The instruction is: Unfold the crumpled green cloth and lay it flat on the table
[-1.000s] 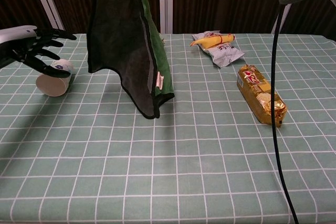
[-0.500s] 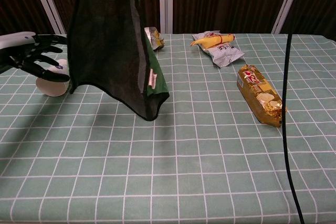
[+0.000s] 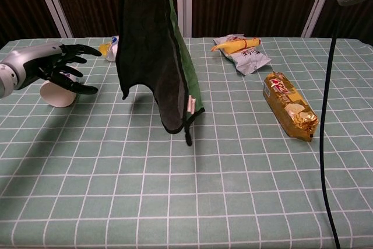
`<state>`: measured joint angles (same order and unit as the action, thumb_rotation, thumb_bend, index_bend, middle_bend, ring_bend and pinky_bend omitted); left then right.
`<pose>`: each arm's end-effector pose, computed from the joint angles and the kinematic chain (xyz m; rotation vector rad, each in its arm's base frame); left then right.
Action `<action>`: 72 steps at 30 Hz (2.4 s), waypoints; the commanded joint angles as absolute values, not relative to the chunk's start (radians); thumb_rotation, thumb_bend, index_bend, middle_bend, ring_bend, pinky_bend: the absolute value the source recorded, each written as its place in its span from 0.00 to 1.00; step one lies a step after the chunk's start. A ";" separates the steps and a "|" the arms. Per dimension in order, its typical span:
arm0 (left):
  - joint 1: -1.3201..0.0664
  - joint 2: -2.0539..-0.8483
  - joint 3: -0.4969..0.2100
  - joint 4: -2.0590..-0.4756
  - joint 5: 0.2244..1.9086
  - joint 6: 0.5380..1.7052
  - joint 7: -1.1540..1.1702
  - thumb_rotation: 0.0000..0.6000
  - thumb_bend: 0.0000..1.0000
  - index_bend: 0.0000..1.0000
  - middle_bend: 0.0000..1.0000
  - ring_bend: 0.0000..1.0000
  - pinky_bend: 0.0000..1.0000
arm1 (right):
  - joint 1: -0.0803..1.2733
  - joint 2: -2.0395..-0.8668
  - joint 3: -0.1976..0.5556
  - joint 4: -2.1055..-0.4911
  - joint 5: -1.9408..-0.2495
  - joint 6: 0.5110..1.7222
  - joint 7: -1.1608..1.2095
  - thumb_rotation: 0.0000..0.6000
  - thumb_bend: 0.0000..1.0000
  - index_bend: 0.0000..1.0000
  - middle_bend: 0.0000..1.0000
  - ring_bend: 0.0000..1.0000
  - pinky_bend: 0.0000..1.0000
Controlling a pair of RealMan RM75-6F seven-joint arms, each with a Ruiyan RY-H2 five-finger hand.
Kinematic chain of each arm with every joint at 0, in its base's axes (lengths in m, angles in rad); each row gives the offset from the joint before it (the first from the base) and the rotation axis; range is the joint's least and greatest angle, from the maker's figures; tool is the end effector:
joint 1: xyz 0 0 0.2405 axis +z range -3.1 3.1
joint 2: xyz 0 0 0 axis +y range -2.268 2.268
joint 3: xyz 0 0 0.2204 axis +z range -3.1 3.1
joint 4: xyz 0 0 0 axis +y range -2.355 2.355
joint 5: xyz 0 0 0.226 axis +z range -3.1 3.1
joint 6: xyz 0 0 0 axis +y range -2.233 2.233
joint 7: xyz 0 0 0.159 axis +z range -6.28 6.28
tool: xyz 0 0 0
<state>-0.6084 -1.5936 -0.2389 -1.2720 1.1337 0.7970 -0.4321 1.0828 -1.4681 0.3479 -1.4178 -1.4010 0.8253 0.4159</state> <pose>-0.1959 0.3473 -0.0426 -1.3757 -1.7430 -1.1510 0.0456 -0.3828 0.0036 2.0622 -1.1143 1.5822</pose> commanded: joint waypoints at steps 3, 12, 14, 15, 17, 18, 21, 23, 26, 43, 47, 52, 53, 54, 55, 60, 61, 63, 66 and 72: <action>-0.606 -1.589 -0.256 -1.297 1.112 0.787 -0.449 0.91 0.04 0.13 0.00 0.03 0.14 | 1.091 -1.493 0.334 -1.395 -1.388 0.817 0.401 1.00 0.49 0.68 0.28 0.05 0.00; -0.606 -1.587 -0.261 -1.338 1.139 0.789 -0.482 0.90 0.04 0.18 0.00 0.03 0.14 | 1.094 -1.532 0.307 -1.350 -1.378 0.812 0.389 1.00 0.50 0.67 0.28 0.05 0.00; -0.611 -1.596 -0.261 -1.334 1.134 0.793 -0.466 0.91 0.04 0.19 0.00 0.03 0.14 | 1.094 -1.540 0.305 -1.340 -1.375 0.814 0.389 1.00 0.50 0.68 0.28 0.05 0.00; -0.613 -1.600 -0.262 -1.334 1.128 0.793 -0.460 0.90 0.04 0.20 0.00 0.03 0.14 | 1.094 -1.544 0.304 -1.336 -1.374 0.814 0.389 1.00 0.50 0.68 0.28 0.05 0.00; -0.617 -1.611 -0.268 -1.337 1.112 0.792 -0.451 0.90 0.04 0.20 0.00 0.03 0.14 | 1.094 -1.551 0.304 -1.327 -1.369 0.815 0.389 1.00 0.50 0.68 0.28 0.05 0.00; -0.619 -1.616 -0.271 -1.339 1.104 0.795 -0.443 0.90 0.04 0.21 0.00 0.03 0.14 | 1.094 -1.554 0.303 -1.323 -1.368 0.815 0.388 1.00 0.50 0.68 0.28 0.05 0.00; -0.630 -1.638 -0.280 -1.343 1.080 0.815 -0.396 0.91 0.05 0.21 0.00 0.03 0.14 | 1.095 -1.562 0.301 -1.312 -1.362 0.812 0.386 1.00 0.51 0.68 0.28 0.04 0.00; -0.640 -1.653 -0.289 -1.344 1.057 0.826 -0.360 0.91 0.05 0.22 0.00 0.03 0.14 | 1.095 -1.569 0.299 -1.303 -1.357 0.811 0.378 1.00 0.51 0.68 0.28 0.04 0.00; -0.655 -1.663 -0.308 -1.362 1.019 0.828 -0.324 0.87 0.05 0.23 0.00 0.03 0.15 | 1.095 -1.583 0.299 -1.291 -1.346 0.810 0.364 1.00 0.51 0.68 0.28 0.04 0.00; -0.715 -1.733 -0.352 -1.349 0.838 0.844 -0.168 0.81 0.07 0.28 0.01 0.04 0.16 | 1.108 -1.647 0.313 -1.262 -1.297 0.798 0.306 1.00 0.52 0.68 0.28 0.04 0.00; -0.715 -1.756 -0.364 -1.333 0.822 0.862 -0.168 0.80 0.09 0.33 0.05 0.05 0.16 | 1.106 -1.649 0.316 -1.268 -1.297 0.803 0.310 1.00 0.52 0.68 0.28 0.04 0.00; -0.720 -1.789 -0.377 -1.292 0.804 0.869 -0.170 0.80 0.14 0.40 0.10 0.06 0.18 | 1.104 -1.645 0.326 -1.283 -1.294 0.806 0.318 1.00 0.53 0.68 0.28 0.04 0.00; -0.719 -1.794 -0.377 -1.286 0.802 0.869 -0.171 0.80 0.14 0.40 0.10 0.06 0.18 | 1.105 -1.644 0.329 -1.286 -1.294 0.808 0.317 1.00 0.53 0.68 0.28 0.04 0.00; -0.719 -1.799 -0.377 -1.281 0.801 0.869 -0.172 0.80 0.14 0.41 0.10 0.06 0.18 | 1.106 -1.643 0.333 -1.289 -1.293 0.809 0.317 1.00 0.53 0.68 0.28 0.04 0.00; -0.718 -1.803 -0.376 -1.276 0.801 0.868 -0.173 0.80 0.15 0.41 0.10 0.06 0.18 | 1.107 -1.640 0.340 -1.294 -1.291 0.811 0.318 1.00 0.53 0.68 0.28 0.04 0.00; -0.709 -1.812 -0.372 -1.271 0.813 0.866 -0.181 0.80 0.15 0.41 0.10 0.06 0.18 | 1.119 -1.627 0.367 -1.313 -1.281 0.811 0.316 1.00 0.53 0.68 0.28 0.04 0.00; -0.706 -1.814 -0.372 -1.272 0.818 0.866 -0.187 0.81 0.16 0.41 0.10 0.06 0.18 | 1.121 -1.624 0.373 -1.318 -1.279 0.812 0.315 1.00 0.53 0.68 0.28 0.04 0.00; -0.703 -1.816 -0.373 -1.272 0.824 0.865 -0.193 0.82 0.16 0.41 0.10 0.06 0.18 | 1.124 -1.618 0.381 -1.326 -1.275 0.811 0.316 1.00 0.53 0.68 0.28 0.04 0.00; -0.700 -1.824 -0.375 -1.262 0.833 0.867 -0.201 0.86 0.17 0.42 0.12 0.06 0.18 | 1.128 -1.608 0.398 -1.345 -1.263 0.808 0.323 1.00 0.53 0.68 0.29 0.04 0.00; -0.692 -1.830 -0.377 -1.250 0.848 0.863 -0.219 0.88 0.23 0.46 0.14 0.06 0.18 | 1.132 -1.590 0.413 -1.367 -1.254 0.816 0.311 1.00 0.53 0.68 0.28 0.04 0.00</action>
